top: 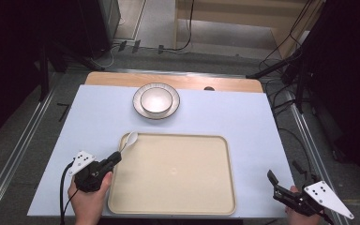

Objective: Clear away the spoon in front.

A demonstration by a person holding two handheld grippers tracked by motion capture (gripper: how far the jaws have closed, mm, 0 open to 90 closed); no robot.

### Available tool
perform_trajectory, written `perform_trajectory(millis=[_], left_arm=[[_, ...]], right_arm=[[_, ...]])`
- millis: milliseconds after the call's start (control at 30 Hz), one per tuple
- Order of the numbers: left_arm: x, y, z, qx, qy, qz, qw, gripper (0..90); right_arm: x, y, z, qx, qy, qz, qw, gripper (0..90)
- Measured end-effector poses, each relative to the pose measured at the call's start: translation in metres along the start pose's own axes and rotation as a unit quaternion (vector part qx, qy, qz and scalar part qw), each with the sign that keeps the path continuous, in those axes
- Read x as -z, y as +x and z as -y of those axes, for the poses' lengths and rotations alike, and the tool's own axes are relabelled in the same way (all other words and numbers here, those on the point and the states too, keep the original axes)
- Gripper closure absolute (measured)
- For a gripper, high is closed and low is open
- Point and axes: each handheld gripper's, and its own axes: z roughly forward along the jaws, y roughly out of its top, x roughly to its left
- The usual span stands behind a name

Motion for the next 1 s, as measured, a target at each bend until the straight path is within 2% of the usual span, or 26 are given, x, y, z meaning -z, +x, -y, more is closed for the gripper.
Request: perform_trajectory(millis=[200,333,433,500,600,767,900,1000], left_arm=[[-0.003,0.001,0.007,0.008,0.009,0.000,0.9999,87.8],[-0.005,-0.001,0.009,-0.007,0.014,-0.008,0.9998,87.4],[-0.007,-0.001,0.011,-0.004,0.029,-0.005,0.9996,85.9],[-0.010,-0.001,0.012,-0.006,0.042,-0.008,0.9991,81.2],[-0.013,-0.002,0.012,-0.018,0.060,-0.016,0.9979,76.0],[-0.019,-0.003,0.015,-0.019,0.080,-0.025,0.9963,62.0],[-0.020,-0.004,0.013,-0.026,0.083,-0.035,0.9956,44.8],[-0.019,-0.001,0.010,-0.032,0.084,-0.031,0.9955,28.4]], right_arm=[[0.000,0.000,0.000,0.000,0.000,-0.001,1.0000,13.3],[0.000,0.000,0.000,0.000,-0.001,0.000,1.0000,13.3],[0.001,0.000,0.000,-0.001,-0.002,0.001,1.0000,13.3],[0.001,0.000,0.000,-0.002,-0.002,0.001,1.0000,13.3],[0.001,0.000,-0.001,-0.003,-0.004,0.001,1.0000,13.3],[0.001,0.000,0.000,-0.004,-0.004,-0.001,1.0000,13.3],[0.001,0.000,0.000,-0.003,-0.004,-0.001,1.0000,13.3],[0.001,-0.001,0.000,-0.005,-0.002,-0.001,1.0000,13.3]])
